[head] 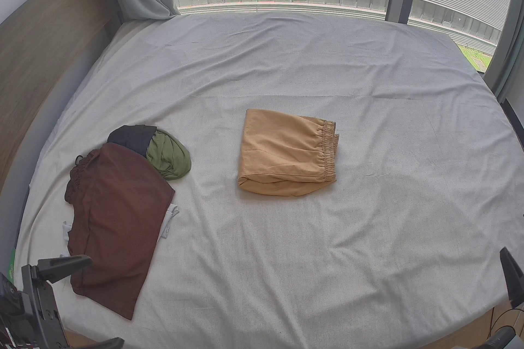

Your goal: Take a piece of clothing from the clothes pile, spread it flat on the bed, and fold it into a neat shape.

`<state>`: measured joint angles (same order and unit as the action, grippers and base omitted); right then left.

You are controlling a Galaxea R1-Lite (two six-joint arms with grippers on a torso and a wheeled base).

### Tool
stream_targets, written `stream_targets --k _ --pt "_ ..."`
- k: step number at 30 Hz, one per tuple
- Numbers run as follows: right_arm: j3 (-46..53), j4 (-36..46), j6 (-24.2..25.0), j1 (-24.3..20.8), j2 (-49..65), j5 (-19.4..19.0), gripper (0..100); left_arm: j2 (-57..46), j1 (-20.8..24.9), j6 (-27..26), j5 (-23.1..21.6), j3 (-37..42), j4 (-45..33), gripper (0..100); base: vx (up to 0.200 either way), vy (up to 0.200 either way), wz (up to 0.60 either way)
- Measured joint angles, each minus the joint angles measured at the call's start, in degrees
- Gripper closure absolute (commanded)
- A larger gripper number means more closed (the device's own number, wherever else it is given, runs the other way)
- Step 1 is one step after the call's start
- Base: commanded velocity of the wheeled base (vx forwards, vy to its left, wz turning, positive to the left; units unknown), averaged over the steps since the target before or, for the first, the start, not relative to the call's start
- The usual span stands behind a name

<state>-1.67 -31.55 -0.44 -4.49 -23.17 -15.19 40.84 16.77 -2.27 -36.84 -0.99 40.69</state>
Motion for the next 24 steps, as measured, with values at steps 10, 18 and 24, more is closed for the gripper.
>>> stream_targets --k 10,18,24 --pt "0.30 18.25 0.51 2.84 18.14 0.09 0 -17.20 -6.91 0.96 2.19 0.00 -16.40 0 0.000 0.000 0.00" --pt "0.66 26.08 0.90 3.67 21.70 7.03 0 -30.26 -11.98 1.01 2.50 0.00 -31.22 0 0.000 0.000 0.00" --pt "0.66 29.39 0.88 3.75 22.32 12.57 0 -36.73 -15.41 1.45 3.16 0.00 -36.45 0 0.000 0.000 0.00"
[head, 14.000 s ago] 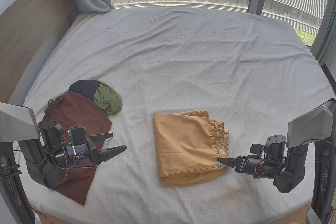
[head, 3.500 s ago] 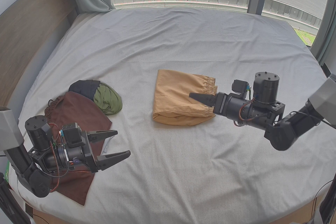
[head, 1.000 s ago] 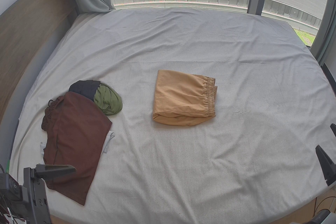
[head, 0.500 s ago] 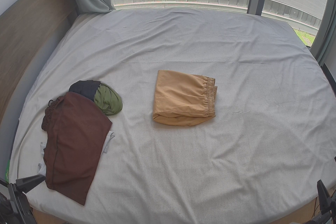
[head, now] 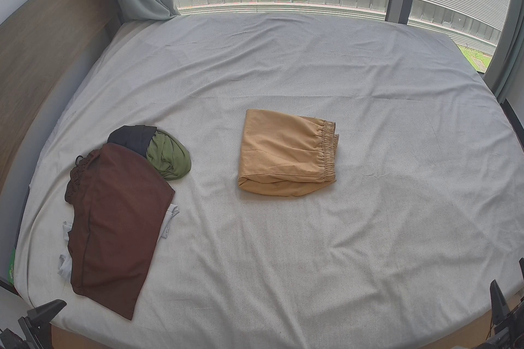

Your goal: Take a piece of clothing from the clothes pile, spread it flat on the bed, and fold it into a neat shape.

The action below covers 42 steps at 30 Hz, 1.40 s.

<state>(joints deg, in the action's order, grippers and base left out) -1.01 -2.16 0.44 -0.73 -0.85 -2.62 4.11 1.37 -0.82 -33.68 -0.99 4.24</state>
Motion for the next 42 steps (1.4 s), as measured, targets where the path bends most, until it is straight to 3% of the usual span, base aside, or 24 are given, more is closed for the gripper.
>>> stream_targets --k 4,19,27,32,42 --pt "0.00 2.82 -0.15 0.07 0.15 1.94 0 -1.90 -0.93 1.04 2.90 -0.02 -0.04 0 0.000 0.000 0.00" --pt "0.00 2.43 -0.23 0.11 0.20 1.96 0 -3.32 -1.27 1.24 18.01 -0.02 0.02 0 0.000 0.000 0.00" --pt "0.00 2.49 -0.37 0.16 0.20 1.87 0 -3.32 -1.37 1.04 28.10 -0.02 -0.28 0 0.000 0.000 0.00" --pt "0.00 2.49 -0.39 0.22 0.17 1.89 0 -3.32 -1.37 0.41 34.34 -0.02 -4.67 0 0.000 0.000 0.00" --pt "0.00 2.36 -1.28 0.07 0.15 1.58 0 -3.32 -1.21 -0.07 34.99 -0.02 -4.34 0 0.000 0.000 0.00"
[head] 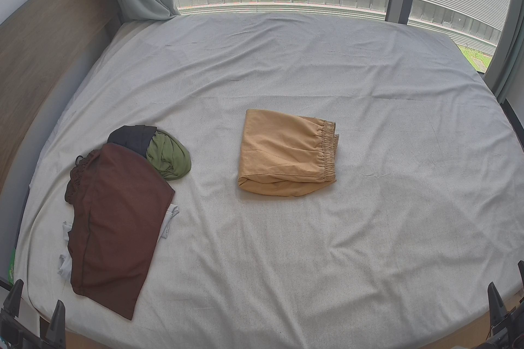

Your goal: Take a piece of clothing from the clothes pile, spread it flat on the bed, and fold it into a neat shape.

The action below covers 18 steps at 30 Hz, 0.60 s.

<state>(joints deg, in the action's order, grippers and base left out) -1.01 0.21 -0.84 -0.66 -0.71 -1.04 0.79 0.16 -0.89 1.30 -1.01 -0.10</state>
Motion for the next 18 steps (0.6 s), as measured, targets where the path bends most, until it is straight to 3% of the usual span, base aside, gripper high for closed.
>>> stream_targets --k 18 --pt "0.00 0.12 0.06 0.00 -0.04 0.00 0 0.02 0.00 -0.17 0.00 0.00 0.00 0 0.000 0.000 0.00"
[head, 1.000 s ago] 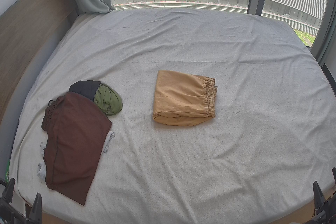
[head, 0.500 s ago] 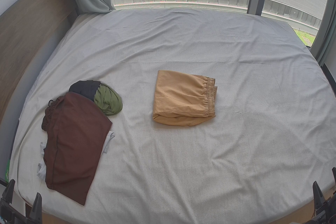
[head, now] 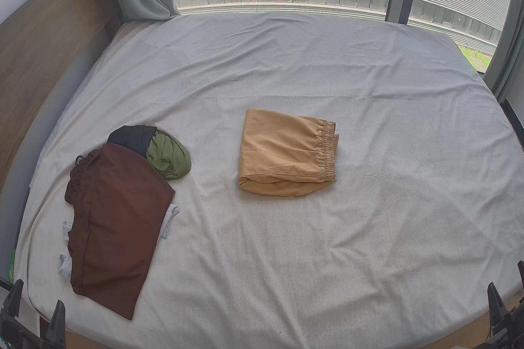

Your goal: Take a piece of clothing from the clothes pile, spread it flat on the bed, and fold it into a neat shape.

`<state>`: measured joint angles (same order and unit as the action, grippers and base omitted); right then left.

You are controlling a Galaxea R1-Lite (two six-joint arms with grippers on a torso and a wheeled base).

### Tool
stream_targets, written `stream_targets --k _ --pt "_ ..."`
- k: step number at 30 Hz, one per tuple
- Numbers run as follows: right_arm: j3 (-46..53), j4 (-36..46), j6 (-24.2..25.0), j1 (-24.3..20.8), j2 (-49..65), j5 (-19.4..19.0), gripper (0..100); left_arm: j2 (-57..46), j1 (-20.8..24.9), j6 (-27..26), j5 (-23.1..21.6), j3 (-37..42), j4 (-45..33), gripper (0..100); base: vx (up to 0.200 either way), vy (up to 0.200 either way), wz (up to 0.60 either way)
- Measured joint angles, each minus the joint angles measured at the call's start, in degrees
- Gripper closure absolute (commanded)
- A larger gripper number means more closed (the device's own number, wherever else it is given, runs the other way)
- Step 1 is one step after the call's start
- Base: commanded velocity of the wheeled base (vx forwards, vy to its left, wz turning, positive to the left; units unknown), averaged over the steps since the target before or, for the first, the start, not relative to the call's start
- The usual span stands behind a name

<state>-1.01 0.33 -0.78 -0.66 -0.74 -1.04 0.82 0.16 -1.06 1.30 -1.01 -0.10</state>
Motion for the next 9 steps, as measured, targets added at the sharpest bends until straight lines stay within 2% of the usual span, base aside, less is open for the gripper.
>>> stream_targets --k 9 --pt "0.00 -0.01 0.02 -0.02 -0.02 0.00 0 0.00 0.02 0.05 0.00 0.00 0.00 0 0.000 0.000 0.00"
